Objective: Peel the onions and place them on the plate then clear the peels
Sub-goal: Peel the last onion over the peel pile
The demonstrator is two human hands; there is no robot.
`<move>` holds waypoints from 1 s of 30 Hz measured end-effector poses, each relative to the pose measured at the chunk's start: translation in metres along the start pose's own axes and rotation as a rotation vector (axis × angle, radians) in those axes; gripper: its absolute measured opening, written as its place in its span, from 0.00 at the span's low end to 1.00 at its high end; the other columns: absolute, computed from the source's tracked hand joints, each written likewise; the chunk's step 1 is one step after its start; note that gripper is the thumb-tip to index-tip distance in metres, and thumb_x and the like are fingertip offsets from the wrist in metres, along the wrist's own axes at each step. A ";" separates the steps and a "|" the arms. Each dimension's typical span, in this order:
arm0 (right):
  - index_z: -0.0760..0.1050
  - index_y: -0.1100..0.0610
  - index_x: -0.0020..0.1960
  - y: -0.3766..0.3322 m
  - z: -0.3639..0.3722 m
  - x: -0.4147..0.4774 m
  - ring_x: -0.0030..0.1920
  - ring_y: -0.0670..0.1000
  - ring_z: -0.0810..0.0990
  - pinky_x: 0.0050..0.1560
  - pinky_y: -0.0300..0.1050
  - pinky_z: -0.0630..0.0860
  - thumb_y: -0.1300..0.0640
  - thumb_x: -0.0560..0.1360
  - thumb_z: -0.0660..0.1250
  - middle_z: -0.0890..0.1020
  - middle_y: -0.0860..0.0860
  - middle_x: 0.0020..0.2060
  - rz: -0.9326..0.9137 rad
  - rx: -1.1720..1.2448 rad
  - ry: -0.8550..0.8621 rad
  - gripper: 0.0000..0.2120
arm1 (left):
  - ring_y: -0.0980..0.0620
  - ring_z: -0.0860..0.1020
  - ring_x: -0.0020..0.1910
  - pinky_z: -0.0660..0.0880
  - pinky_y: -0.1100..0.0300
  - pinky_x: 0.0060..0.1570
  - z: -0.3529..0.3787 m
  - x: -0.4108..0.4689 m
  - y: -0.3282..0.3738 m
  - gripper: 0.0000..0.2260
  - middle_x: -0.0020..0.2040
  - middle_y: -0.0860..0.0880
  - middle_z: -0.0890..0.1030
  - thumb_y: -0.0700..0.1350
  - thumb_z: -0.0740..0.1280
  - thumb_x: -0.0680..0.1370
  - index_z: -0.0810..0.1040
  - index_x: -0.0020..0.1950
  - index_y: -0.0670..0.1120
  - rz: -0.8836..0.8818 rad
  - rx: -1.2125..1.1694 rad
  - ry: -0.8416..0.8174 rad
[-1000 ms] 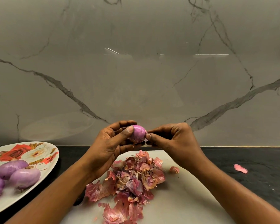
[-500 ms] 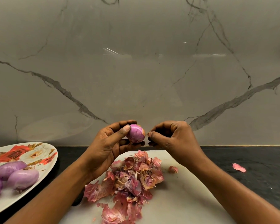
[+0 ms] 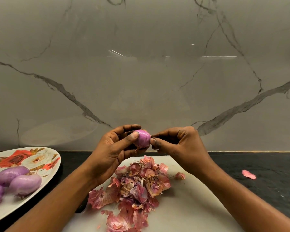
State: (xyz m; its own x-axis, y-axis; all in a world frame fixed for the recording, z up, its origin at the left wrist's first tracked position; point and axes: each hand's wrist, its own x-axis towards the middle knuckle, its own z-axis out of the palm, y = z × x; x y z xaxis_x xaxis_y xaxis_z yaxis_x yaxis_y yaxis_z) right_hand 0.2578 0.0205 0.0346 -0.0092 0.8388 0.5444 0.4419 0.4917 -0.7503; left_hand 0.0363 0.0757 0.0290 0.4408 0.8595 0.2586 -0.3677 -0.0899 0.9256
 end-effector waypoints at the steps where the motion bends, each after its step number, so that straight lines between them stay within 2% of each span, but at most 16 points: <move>1: 0.88 0.54 0.55 0.001 0.000 0.000 0.45 0.48 0.89 0.47 0.48 0.87 0.55 0.75 0.77 0.89 0.48 0.43 -0.001 -0.001 0.001 0.09 | 0.36 0.85 0.60 0.86 0.51 0.51 0.000 0.000 0.000 0.19 0.62 0.40 0.84 0.41 0.71 0.76 0.79 0.67 0.41 0.002 0.003 0.000; 11: 0.87 0.56 0.53 0.001 0.000 0.002 0.42 0.46 0.88 0.46 0.41 0.86 0.59 0.78 0.76 0.89 0.48 0.41 -0.005 -0.040 0.013 0.05 | 0.35 0.85 0.60 0.85 0.47 0.54 -0.001 0.001 -0.002 0.19 0.64 0.38 0.83 0.41 0.70 0.77 0.79 0.68 0.41 -0.007 0.004 -0.005; 16: 0.87 0.56 0.52 0.001 0.000 0.002 0.42 0.46 0.89 0.46 0.42 0.86 0.60 0.78 0.76 0.89 0.49 0.41 0.007 -0.018 0.034 0.04 | 0.34 0.84 0.60 0.84 0.44 0.56 -0.001 0.002 -0.002 0.20 0.65 0.38 0.83 0.42 0.71 0.76 0.80 0.68 0.41 -0.009 0.007 -0.005; 19: 0.87 0.55 0.51 0.000 0.000 0.003 0.41 0.46 0.89 0.45 0.40 0.86 0.61 0.78 0.76 0.88 0.49 0.42 0.017 -0.008 0.050 0.03 | 0.33 0.85 0.59 0.85 0.46 0.54 -0.001 0.001 -0.001 0.20 0.64 0.38 0.83 0.41 0.70 0.76 0.80 0.68 0.41 -0.013 -0.001 -0.001; 22: 0.87 0.56 0.51 0.000 0.000 0.002 0.42 0.47 0.89 0.46 0.43 0.87 0.61 0.77 0.76 0.89 0.49 0.41 0.018 -0.010 0.053 0.03 | 0.34 0.85 0.59 0.86 0.49 0.51 0.000 0.001 0.000 0.20 0.64 0.39 0.83 0.41 0.70 0.76 0.80 0.68 0.41 -0.013 -0.005 0.000; 25: 0.88 0.57 0.53 0.002 0.000 0.001 0.44 0.47 0.89 0.47 0.44 0.87 0.60 0.76 0.77 0.89 0.49 0.42 0.011 -0.005 0.037 0.06 | 0.35 0.85 0.59 0.86 0.50 0.50 0.000 0.000 0.000 0.20 0.64 0.39 0.83 0.41 0.70 0.76 0.80 0.68 0.41 -0.009 -0.001 0.006; 30: 0.86 0.54 0.59 -0.001 0.000 0.000 0.48 0.41 0.88 0.50 0.39 0.85 0.58 0.75 0.79 0.89 0.44 0.49 -0.004 -0.013 -0.042 0.13 | 0.36 0.83 0.62 0.86 0.48 0.53 -0.001 0.000 0.000 0.20 0.65 0.39 0.83 0.42 0.70 0.76 0.80 0.68 0.41 -0.008 0.016 -0.010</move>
State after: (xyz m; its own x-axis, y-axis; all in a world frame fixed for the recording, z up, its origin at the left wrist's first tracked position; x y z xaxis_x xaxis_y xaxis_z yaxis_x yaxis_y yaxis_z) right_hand 0.2571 0.0199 0.0350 -0.0486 0.8459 0.5311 0.4532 0.4925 -0.7430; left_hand 0.0353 0.0764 0.0282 0.4516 0.8552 0.2542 -0.3511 -0.0916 0.9319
